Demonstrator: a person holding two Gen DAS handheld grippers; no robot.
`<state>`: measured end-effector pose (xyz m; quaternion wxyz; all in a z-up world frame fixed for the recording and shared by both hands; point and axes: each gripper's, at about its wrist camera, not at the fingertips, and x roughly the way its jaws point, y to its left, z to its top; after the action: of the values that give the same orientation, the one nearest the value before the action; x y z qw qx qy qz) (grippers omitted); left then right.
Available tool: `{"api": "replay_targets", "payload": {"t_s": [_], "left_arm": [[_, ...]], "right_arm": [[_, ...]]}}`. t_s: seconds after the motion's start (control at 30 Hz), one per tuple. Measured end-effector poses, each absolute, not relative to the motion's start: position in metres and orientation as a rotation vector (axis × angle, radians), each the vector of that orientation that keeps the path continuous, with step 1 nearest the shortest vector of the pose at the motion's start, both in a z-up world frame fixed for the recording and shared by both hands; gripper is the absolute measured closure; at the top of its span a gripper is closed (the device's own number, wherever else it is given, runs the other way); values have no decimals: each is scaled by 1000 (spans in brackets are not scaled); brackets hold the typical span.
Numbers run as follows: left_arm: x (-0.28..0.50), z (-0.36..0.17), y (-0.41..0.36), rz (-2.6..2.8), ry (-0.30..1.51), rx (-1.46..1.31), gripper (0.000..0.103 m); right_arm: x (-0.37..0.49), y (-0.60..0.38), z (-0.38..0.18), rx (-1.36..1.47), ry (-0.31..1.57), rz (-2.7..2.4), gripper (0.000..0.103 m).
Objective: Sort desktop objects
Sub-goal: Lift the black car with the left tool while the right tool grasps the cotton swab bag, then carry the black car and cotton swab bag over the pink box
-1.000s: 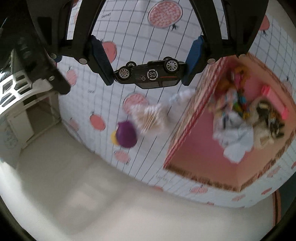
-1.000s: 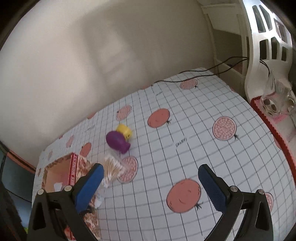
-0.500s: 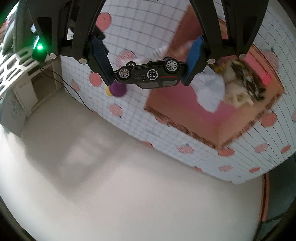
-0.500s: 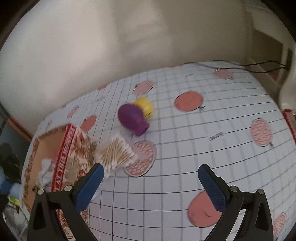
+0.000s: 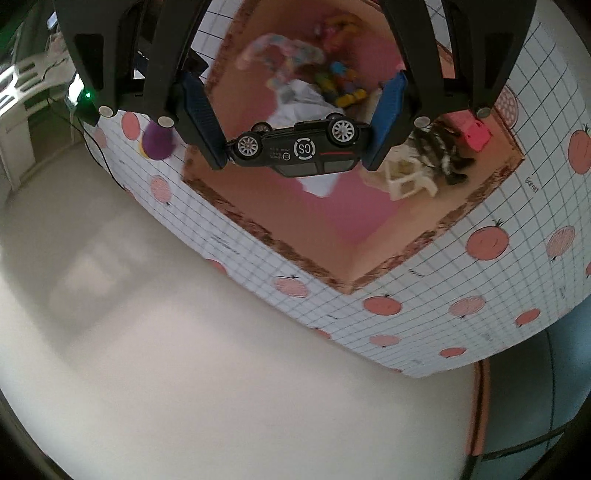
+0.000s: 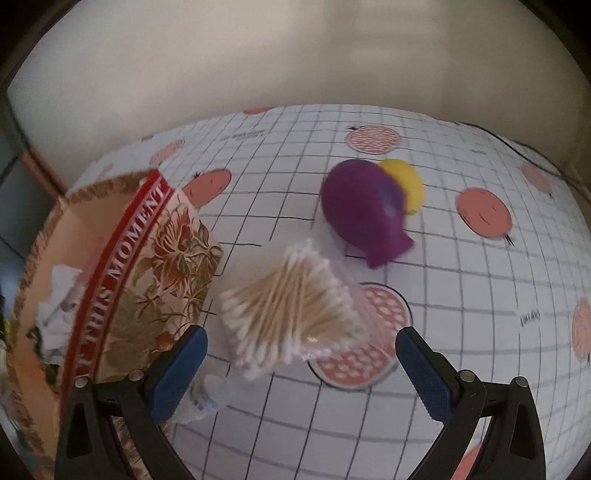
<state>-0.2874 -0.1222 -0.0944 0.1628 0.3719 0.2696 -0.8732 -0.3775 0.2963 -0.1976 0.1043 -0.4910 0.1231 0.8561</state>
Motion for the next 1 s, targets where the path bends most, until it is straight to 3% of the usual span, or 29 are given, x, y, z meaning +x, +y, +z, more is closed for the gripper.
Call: {"api": "replay_targets", "payload": {"t_s": [0.57, 1.0], "left_arm": [[-284, -113, -142, -2426, 862, 1089, 27], [-285, -120, -143, -2415, 883, 1107, 27]], "right_arm": [[-394, 297, -211, -1499, 169, 2529, 1], [-392, 293, -207, -1454, 166, 2542, 21]]}}
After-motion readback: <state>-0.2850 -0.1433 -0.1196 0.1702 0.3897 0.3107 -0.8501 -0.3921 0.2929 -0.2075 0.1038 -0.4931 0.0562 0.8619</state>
